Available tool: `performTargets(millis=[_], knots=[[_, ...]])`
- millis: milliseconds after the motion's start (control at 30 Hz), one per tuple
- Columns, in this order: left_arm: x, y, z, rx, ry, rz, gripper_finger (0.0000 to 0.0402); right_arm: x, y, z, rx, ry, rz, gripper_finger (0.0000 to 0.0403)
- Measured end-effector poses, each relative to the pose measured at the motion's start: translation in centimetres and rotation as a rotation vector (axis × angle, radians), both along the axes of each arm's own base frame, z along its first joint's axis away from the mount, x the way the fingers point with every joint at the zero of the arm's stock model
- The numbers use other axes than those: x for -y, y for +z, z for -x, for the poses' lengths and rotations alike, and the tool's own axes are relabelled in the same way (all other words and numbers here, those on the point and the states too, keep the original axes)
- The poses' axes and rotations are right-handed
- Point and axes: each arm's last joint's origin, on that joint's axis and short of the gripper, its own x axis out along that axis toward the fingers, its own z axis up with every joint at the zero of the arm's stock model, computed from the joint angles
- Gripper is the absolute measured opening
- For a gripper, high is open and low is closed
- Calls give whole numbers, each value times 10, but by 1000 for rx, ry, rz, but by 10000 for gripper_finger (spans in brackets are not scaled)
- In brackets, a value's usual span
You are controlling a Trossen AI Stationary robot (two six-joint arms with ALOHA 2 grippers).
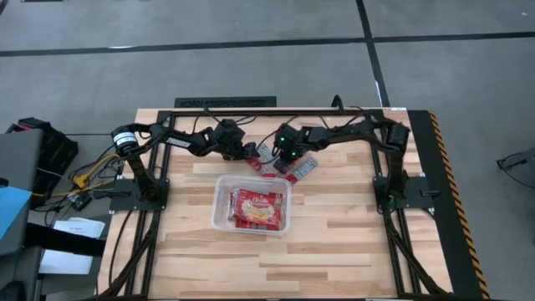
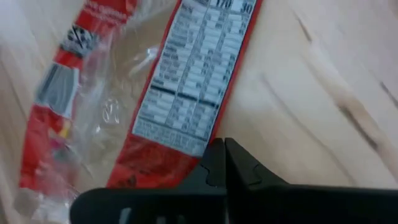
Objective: Sort popcorn bags into baskets
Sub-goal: Put the red popcorn bag into the container
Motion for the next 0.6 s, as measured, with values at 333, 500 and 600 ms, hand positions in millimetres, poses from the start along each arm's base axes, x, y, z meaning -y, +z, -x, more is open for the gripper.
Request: performTargets(millis=[333,500,600], knots=[[-5,8,3,69,-91,27,202,7,-2,-12,25,26,-29,23],[-20,37,10,108,-146,-61,194,8,7,-7,9,40,-21,9],[-21,44,17,17,-184,-110,193,7,12,-5,12,41,-19,13]])
